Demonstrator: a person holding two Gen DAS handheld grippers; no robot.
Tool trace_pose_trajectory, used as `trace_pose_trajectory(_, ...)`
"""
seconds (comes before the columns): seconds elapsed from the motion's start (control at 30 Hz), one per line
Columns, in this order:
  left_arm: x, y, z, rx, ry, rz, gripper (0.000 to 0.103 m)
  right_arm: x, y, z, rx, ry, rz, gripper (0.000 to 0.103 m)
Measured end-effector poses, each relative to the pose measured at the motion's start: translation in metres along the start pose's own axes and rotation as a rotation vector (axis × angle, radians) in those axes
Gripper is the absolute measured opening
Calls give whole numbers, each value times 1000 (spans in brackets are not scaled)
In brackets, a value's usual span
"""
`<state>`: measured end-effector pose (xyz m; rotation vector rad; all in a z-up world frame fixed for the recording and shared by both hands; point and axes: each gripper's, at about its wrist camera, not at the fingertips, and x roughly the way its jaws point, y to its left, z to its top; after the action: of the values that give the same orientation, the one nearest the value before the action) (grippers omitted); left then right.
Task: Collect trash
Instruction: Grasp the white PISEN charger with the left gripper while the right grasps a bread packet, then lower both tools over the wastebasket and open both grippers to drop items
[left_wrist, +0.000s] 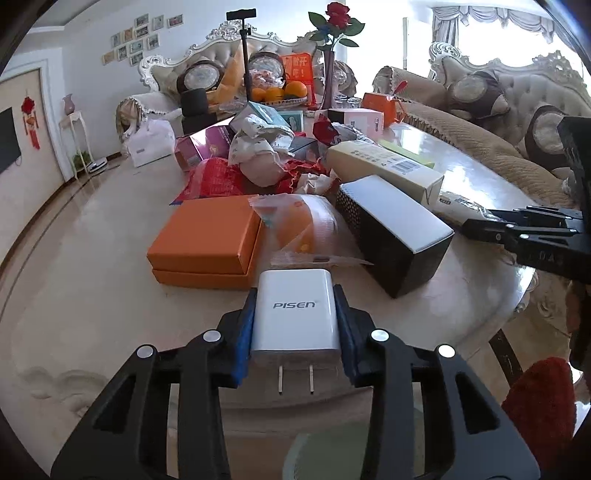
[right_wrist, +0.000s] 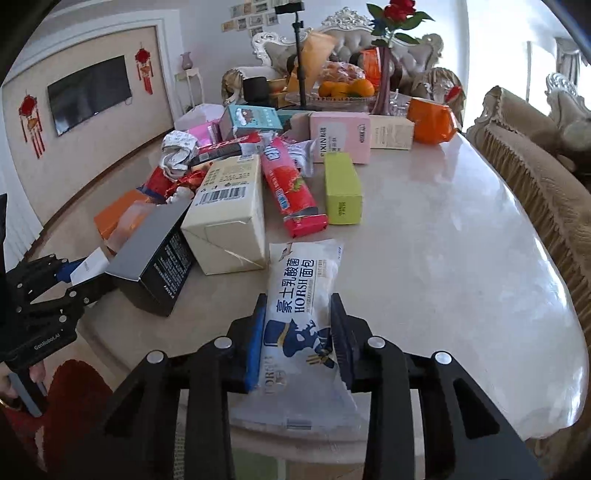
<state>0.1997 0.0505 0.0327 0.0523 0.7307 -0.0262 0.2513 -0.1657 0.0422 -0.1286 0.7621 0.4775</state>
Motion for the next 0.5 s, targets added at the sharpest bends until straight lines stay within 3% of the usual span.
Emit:
trace_pose_trajectory(0.17, -14, 8, 0, -39, -18, -26, 38, -20, -1, 0, 37, -44, 18, 30)
trace_pose_trajectory(0.3, -54, 11, -10, -44, -62, -73, 38, -61, 9, -13, 55, -105, 101, 30)
trace_pose_trajectory(0.4, -84, 3, -39, -36, -51, -138, 38, -93, 27, -44, 51, -118, 170, 30)
trace_pose_trajectory(0.5, -88, -12, -76, -22, 17, -190, 38, -95, 50, -90, 67, -45, 214, 30)
